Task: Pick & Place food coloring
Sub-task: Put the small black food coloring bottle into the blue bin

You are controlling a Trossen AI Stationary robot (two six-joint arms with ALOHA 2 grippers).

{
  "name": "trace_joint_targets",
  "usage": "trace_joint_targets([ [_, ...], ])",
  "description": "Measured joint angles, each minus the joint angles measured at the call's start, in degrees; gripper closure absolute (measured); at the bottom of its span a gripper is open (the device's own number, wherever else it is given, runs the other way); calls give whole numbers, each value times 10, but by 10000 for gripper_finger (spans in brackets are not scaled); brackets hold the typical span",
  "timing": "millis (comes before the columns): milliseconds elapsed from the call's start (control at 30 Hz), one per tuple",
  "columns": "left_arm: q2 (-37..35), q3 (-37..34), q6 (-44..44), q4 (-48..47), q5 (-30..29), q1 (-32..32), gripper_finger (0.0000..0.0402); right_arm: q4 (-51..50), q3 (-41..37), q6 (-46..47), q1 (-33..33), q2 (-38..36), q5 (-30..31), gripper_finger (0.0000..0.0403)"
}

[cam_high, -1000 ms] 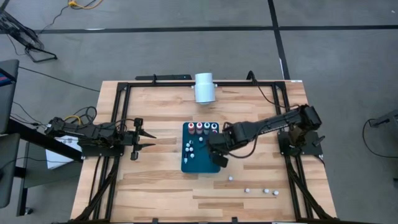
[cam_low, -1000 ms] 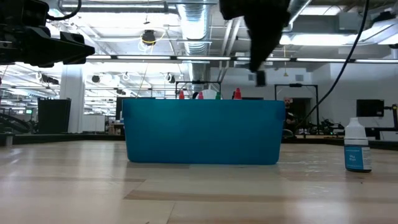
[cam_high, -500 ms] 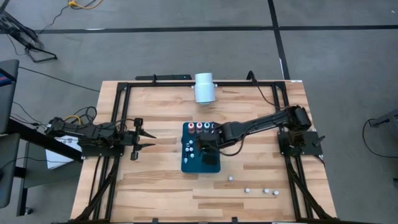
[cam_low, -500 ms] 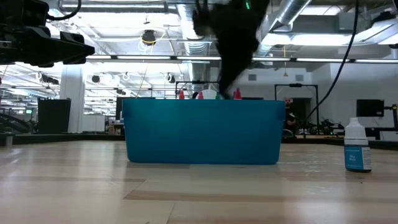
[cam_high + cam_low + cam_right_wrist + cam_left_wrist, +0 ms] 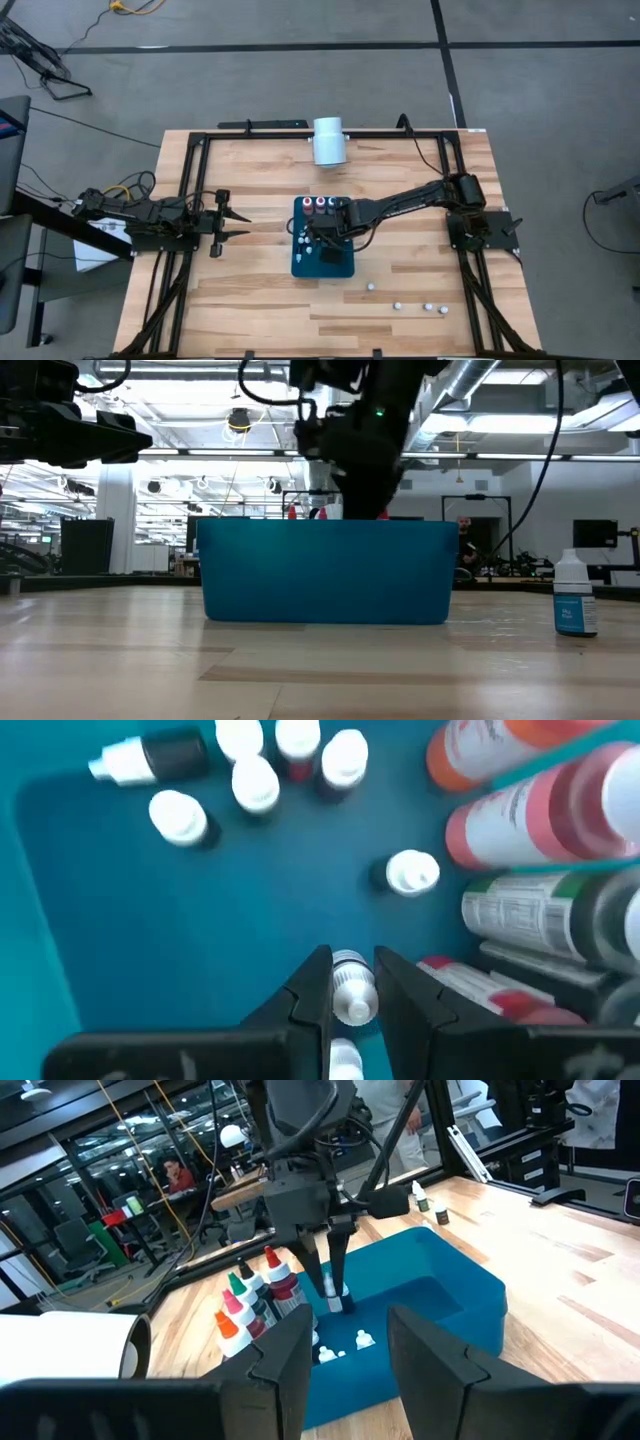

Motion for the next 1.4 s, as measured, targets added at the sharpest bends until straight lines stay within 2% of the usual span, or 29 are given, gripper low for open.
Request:
trace_joint_targets([
  [700,0,0,0,0,0,0,278,19,-13,101,2,8,25,349],
  [1033,0,0,0,0,0,0,278,42,-32,103,5,11,26,349],
  [1400,0,0,0,0,0,0,278,50,-31,103,13,24,57,332],
])
